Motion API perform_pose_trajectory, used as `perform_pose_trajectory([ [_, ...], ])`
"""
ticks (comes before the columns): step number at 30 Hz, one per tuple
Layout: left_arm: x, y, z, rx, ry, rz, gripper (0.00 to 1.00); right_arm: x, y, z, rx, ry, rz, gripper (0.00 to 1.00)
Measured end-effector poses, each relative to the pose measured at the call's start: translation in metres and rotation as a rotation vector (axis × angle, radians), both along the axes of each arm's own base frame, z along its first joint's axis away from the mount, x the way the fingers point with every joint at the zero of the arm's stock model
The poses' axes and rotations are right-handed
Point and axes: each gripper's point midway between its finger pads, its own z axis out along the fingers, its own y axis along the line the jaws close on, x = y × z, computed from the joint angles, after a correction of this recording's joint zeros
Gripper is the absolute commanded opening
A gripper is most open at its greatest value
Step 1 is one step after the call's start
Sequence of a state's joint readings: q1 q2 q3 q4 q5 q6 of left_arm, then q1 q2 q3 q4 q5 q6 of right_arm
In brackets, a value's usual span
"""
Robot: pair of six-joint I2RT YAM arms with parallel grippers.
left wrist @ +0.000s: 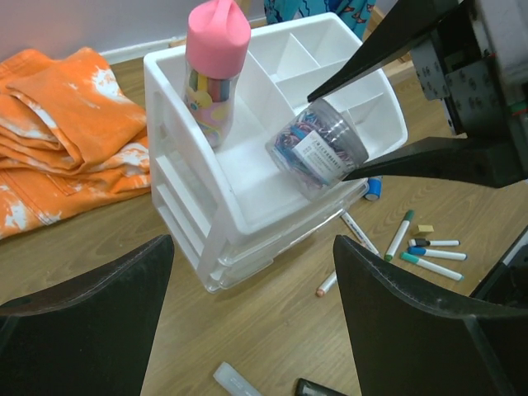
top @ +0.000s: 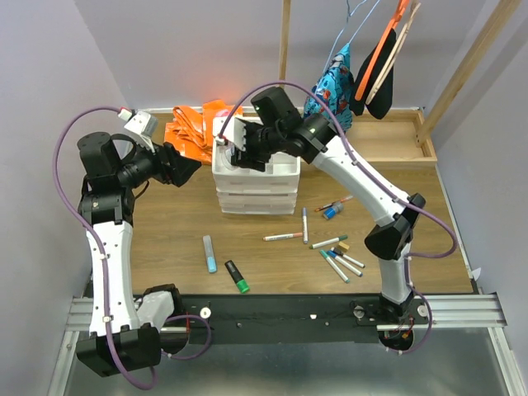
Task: Sort the stationery into containers
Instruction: Place the stationery in the storage box.
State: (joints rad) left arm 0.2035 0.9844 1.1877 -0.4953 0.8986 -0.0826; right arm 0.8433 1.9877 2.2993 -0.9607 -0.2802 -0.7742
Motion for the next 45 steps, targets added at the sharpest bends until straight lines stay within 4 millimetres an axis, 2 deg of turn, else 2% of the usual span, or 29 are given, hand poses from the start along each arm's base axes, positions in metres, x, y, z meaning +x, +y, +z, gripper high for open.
perform_pose_trajectory([
  [4,-0.001,0.000,-0.010,-0.004,0.019,-0.001,0.86,-0.002,0.010,-0.019,-0.058,-0.009,0.000,0.47],
  [8,-0.004,-0.001,-0.019,-0.009,0.036,-0.004,0.86,0.001,0.017,-0.026,-0.089,-0.029,-0.008,0.48],
  [15,-0.011,-0.005,-0.021,-0.012,0.025,-0.022,0.86,0.005,0.020,-0.027,-0.124,-0.081,-0.043,0.48],
  [20,-0.013,-0.007,-0.022,-0.014,0.017,-0.035,0.86,0.008,0.019,-0.030,-0.151,-0.104,-0.071,0.59],
  [25,-0.013,-0.008,-0.024,-0.017,0.019,-0.042,0.86,0.013,0.017,-0.033,-0.167,-0.115,-0.101,0.59],
  [32,-0.015,-0.009,-0.025,-0.019,0.015,-0.050,0.86,0.020,0.016,-0.029,-0.153,-0.133,-0.147,0.79],
  [38,-0.017,-0.010,-0.029,-0.028,0.025,-0.050,0.86,0.025,0.021,-0.022,-0.119,-0.150,-0.181,0.82],
  [45,-0.016,-0.010,-0.028,-0.037,0.022,-0.048,0.86,0.026,0.022,-0.025,-0.116,-0.150,-0.191,0.83],
])
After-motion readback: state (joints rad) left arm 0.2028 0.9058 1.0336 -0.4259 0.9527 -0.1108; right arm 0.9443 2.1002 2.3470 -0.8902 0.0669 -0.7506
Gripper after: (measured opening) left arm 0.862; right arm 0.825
